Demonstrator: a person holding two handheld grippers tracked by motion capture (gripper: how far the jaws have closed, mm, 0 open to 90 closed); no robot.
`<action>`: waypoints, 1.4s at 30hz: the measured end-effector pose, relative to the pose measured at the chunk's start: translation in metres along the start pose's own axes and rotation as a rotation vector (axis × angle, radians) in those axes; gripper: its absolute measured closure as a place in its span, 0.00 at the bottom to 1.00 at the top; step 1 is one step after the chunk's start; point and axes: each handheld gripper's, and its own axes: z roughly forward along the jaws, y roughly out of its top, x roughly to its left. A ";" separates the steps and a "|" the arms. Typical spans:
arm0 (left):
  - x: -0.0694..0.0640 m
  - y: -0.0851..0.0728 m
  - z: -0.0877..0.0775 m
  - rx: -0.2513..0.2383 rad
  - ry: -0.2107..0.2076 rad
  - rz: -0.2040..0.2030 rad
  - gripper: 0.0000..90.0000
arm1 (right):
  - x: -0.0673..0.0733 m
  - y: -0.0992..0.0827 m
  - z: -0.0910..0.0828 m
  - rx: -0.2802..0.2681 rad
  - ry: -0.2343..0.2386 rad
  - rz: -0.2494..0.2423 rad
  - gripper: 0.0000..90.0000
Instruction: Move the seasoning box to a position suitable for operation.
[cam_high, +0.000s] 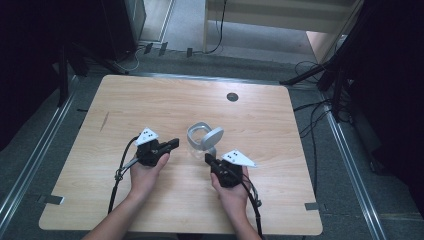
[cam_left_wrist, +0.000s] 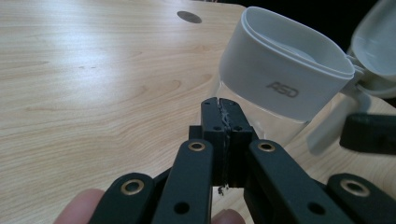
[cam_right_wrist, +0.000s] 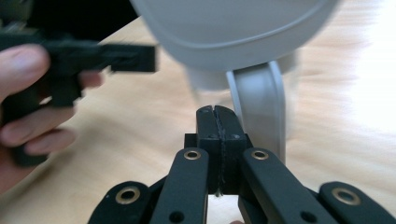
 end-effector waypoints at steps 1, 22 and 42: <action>0.000 0.000 0.001 0.000 -0.004 -0.007 1.00 | -0.006 0.003 0.000 -0.005 -0.011 0.007 1.00; 0.007 0.030 0.056 -0.038 0.023 -0.028 1.00 | -0.040 0.026 0.012 -0.070 -0.247 0.074 1.00; 0.007 0.037 0.061 -0.029 -0.062 0.017 1.00 | -0.016 0.028 0.027 -0.040 -0.276 0.115 1.00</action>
